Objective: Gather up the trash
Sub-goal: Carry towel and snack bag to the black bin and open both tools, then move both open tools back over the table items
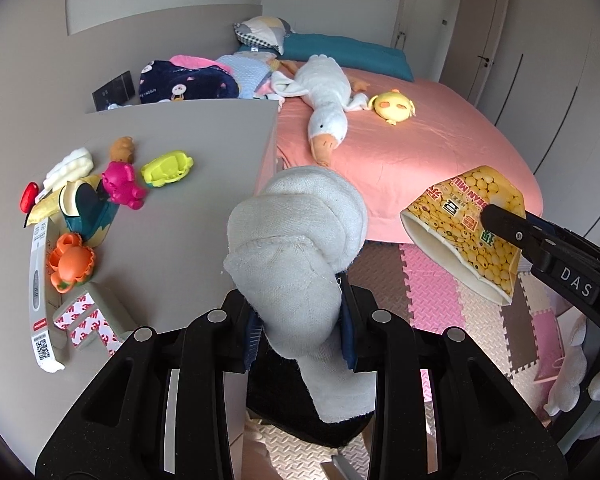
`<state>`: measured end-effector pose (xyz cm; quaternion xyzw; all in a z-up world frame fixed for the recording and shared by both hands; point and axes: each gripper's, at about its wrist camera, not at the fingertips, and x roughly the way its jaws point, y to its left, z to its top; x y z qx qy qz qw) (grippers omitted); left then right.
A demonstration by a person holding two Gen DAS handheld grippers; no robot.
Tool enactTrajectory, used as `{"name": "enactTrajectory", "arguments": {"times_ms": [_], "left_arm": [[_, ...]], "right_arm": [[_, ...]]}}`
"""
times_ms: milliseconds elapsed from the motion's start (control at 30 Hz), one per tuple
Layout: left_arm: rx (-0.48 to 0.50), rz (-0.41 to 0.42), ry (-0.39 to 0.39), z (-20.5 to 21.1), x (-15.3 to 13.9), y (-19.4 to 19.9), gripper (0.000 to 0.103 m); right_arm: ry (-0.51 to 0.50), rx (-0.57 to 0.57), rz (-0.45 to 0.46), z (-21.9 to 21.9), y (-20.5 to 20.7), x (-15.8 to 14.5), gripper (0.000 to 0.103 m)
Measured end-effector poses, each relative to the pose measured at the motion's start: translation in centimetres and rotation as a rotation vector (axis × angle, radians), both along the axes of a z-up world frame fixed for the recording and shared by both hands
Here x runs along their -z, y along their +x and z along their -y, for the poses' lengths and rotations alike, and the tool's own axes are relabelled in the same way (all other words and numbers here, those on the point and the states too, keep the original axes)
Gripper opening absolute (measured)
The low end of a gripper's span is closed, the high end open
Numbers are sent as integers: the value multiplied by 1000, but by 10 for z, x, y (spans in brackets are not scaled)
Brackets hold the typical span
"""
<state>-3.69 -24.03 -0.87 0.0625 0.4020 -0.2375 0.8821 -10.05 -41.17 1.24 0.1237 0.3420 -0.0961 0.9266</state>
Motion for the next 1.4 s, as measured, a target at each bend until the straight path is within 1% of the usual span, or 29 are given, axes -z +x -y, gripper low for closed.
{"name": "enactTrajectory", "arguments": {"times_ms": [167, 333, 367, 400, 433, 467, 500, 533, 567, 600, 633, 767, 967, 1167, 1400], "left_arm": [[35, -23, 12, 13, 8, -3, 31], [61, -37, 30, 23, 16, -9, 31], [65, -45, 31, 24, 18, -9, 36], [79, -57, 28, 25, 20, -10, 37], [87, -66, 29, 25, 22, -10, 51], [84, -59, 33, 26, 22, -13, 67], [72, -33, 41, 25, 20, -15, 75], [54, 5, 54, 25, 18, -19, 91], [34, 50, 64, 23, 14, -22, 93], [21, 79, 71, 21, 10, -24, 93], [14, 89, 74, 18, 8, -23, 94], [-20, 65, 57, 5, 5, -14, 95], [-57, 37, 51, -12, 10, -5, 95], [-70, 42, 59, -20, 10, -4, 95], [-110, 52, 51, -43, 4, 2, 95]], "right_arm": [[-7, 23, -16, 10, -5, 5, 38], [-3, 36, -51, 16, -5, 16, 38], [-1, 30, -62, 17, -4, 18, 38], [7, 27, -68, 17, -3, 20, 39], [14, 40, -72, 17, -3, 20, 48], [18, 62, -68, 19, -4, 20, 54], [15, 80, -52, 19, -7, 18, 64], [11, 87, -31, 20, -8, 15, 65], [7, 89, -19, 20, -9, 12, 65], [4, 94, -7, 20, -10, 10, 66], [3, 100, 2, 21, -10, 8, 66], [15, 104, 18, 20, -8, 5, 66], [15, 83, 1, 12, 0, 9, 66], [2, 41, -9, -5, 12, 10, 66], [-11, -14, -22, -30, 28, 10, 65]]}}
